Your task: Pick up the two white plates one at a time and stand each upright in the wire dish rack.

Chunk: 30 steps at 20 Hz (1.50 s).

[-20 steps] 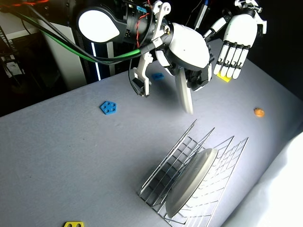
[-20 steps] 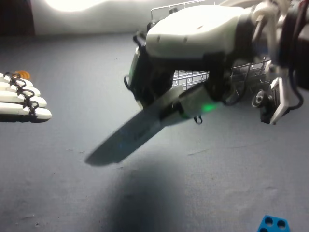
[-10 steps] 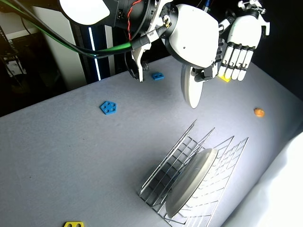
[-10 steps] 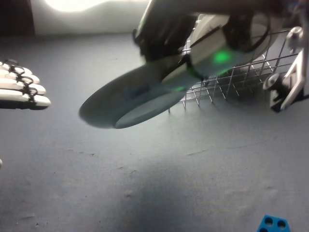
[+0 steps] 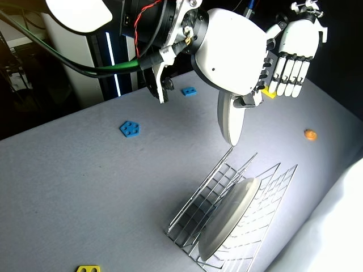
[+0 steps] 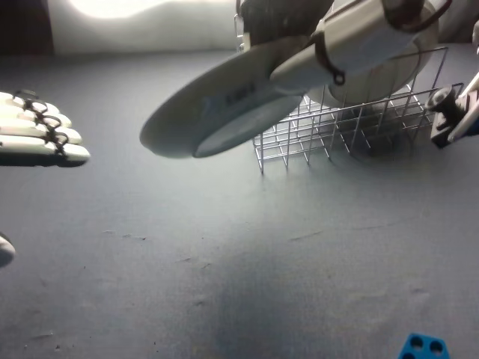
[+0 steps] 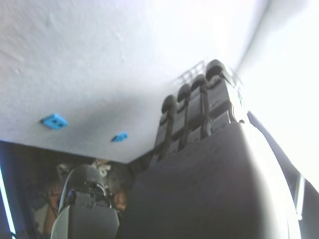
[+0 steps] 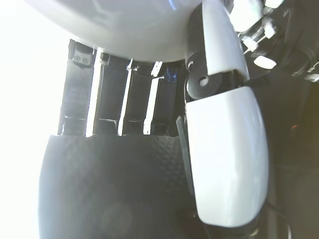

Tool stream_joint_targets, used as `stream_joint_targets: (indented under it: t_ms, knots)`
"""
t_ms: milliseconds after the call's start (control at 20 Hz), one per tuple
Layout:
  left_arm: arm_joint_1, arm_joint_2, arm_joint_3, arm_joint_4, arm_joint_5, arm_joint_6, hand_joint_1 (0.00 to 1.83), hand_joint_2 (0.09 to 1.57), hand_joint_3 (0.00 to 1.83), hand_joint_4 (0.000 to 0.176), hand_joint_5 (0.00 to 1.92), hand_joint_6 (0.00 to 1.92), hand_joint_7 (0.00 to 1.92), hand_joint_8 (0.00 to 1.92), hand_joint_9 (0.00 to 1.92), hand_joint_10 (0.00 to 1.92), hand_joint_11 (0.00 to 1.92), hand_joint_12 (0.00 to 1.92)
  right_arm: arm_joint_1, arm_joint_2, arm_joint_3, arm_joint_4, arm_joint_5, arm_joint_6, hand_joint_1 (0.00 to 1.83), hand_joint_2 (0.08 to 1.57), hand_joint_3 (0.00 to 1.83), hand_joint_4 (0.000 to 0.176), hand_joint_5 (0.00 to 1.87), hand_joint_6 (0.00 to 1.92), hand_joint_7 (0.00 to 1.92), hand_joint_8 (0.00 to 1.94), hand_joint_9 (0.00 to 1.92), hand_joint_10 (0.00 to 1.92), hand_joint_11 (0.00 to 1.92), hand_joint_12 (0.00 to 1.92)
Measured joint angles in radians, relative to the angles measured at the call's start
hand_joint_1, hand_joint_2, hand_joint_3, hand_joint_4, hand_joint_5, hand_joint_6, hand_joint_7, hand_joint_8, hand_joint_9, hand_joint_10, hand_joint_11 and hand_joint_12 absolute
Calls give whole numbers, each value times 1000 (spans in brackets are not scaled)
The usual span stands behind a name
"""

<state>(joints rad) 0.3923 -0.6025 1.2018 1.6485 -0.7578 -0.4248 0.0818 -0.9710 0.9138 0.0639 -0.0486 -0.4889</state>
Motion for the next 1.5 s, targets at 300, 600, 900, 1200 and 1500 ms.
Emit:
stream_joint_targets:
  t_ms: [300, 600, 900, 1200, 1500]
  knots:
    - [0, 0, -18, 23, -15, 0, 0, 1072, 3, 0, 54, 10, 35, 7, 12, 5, 0, 0, -14, 19, 1, -5, 6, 0, 1226, 1099, 1, 21, 1010, 990, 1039, 850, 1176, 3, 712, 950]
    - [-4, 0, -21, 35, -15, 0, 0, 1060, 0, 0, 66, 16, 47, 15, 19, 7, 0, 0, -29, 39, 5, -4, 26, 8, 1221, 1111, 2, 12, 994, 1031, 1001, 896, 1155, 7, 668, 1004]
    - [-4, -1, -27, 38, -13, 0, 0, 1038, 0, 0, 24, 3, 0, 0, 0, 0, 0, 0, -63, 41, 53, -2, 36, 19, 1229, 1093, 1, 13, 1035, 964, 1039, 828, 1165, 5, 646, 1051]
    - [-4, -5, -31, 39, -16, 0, 0, 1040, 0, 0, 21, 8, 0, 0, 0, 0, 0, 0, -68, 41, 108, 24, 31, 20, 1225, 1099, 0, 21, 1014, 988, 1038, 840, 1161, 4, 643, 1032]
    - [-3, -5, -31, 39, -16, 0, 0, 1059, 4, 0, 24, 6, 16, 6, 1, 0, 0, 0, -68, 23, 147, 68, 20, 19, 1226, 1101, 0, 20, 1012, 989, 1032, 855, 1163, 8, 686, 1025]
